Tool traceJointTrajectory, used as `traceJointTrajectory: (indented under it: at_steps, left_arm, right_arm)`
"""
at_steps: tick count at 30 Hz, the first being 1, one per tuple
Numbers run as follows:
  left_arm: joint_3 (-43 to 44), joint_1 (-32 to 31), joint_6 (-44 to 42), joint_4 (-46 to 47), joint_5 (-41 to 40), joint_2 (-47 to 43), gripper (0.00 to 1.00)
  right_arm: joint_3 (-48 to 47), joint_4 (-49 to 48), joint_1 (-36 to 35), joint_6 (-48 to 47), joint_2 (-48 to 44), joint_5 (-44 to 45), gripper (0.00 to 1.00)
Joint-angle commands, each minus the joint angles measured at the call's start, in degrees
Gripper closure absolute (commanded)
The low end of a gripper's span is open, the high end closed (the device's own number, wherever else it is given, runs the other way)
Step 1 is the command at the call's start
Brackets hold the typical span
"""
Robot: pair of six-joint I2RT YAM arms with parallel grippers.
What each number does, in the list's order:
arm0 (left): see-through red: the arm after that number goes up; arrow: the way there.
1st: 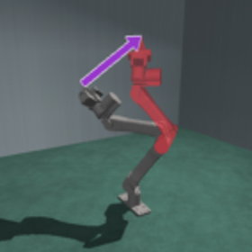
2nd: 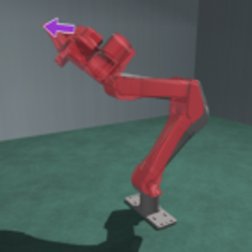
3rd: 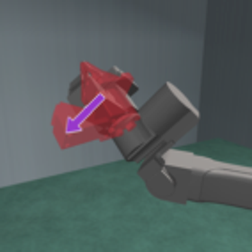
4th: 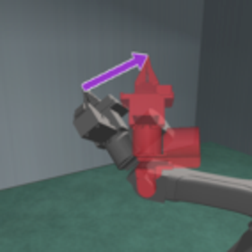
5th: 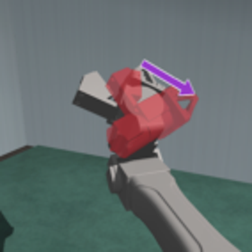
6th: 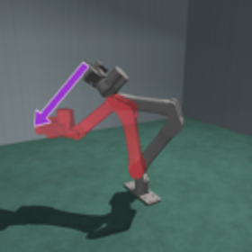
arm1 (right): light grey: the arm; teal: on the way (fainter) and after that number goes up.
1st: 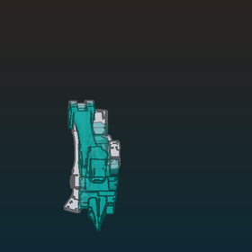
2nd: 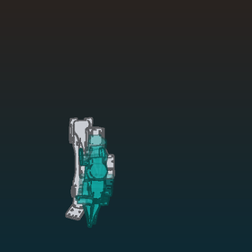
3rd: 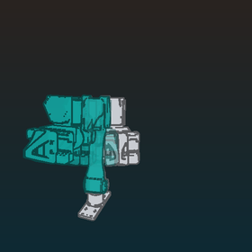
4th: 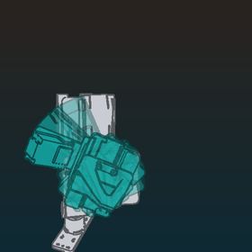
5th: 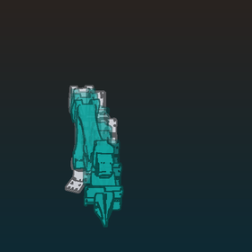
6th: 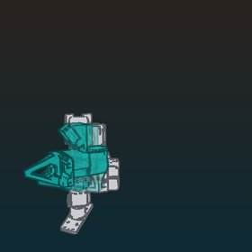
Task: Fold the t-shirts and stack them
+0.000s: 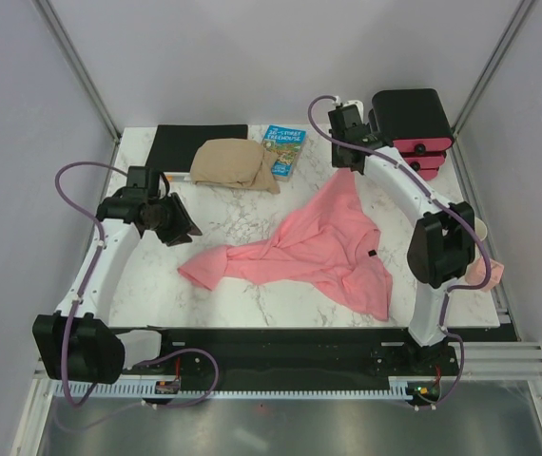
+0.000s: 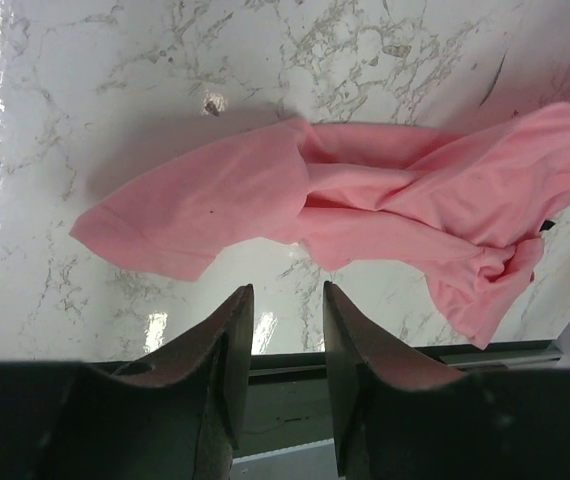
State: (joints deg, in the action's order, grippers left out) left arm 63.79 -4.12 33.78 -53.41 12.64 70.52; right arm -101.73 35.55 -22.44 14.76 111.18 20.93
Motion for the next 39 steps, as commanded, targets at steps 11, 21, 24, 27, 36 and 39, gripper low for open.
traceJointTrajectory:
  at_steps: [11, 21, 24, 27, 36, 39]
  left_arm:
    - [0.7, -16.1, 0.7, 4.6, 1.9, 6.5, 0.42]
    - [5.8, -22.8, -0.5, 6.9, -5.6, 19.0, 0.41]
    - [9.5, -22.8, -2.1, 7.0, -8.2, 23.0, 0.41]
    - [13.6, -22.8, -2.8, 7.0, -10.3, 26.7, 0.41]
    - [24.2, -23.6, -6.6, 7.8, -15.8, 37.9, 0.42]
    - [26.3, -23.7, -7.8, 7.8, -16.7, 40.2, 0.42]
  right_arm:
    - [-11.8, 1.8, 2.6, -4.0, -9.0, 5.6, 1.00]
    - [-20.2, 5.2, 3.5, -5.9, -10.7, 5.4, 1.00]
    - [-20.6, 5.8, 3.5, -5.0, -10.8, 3.4, 1.00]
    - [-20.3, 6.3, 3.5, -4.4, -10.9, 1.8, 1.00]
    - [-18.2, 6.4, 3.5, -3.3, -11.5, -0.6, 1.00]
    - [-17.9, 6.5, 3.5, -2.4, -11.5, -1.8, 1.00]
